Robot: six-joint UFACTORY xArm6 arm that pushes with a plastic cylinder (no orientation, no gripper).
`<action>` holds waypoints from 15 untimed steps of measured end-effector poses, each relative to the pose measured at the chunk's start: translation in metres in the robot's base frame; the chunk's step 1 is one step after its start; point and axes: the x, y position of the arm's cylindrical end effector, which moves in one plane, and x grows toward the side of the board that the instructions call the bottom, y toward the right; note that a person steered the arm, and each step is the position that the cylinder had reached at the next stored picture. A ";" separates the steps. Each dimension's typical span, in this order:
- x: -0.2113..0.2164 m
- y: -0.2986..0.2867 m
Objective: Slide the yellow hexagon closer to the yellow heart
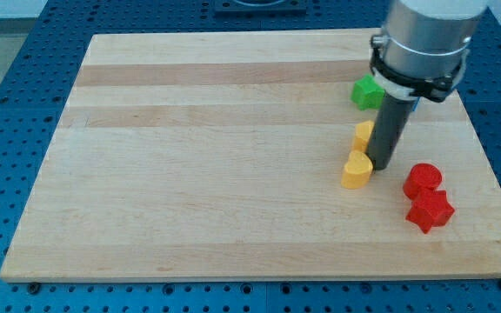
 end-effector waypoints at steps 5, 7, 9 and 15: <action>-0.064 -0.026; -0.066 -0.045; -0.006 -0.107; 0.017 -0.081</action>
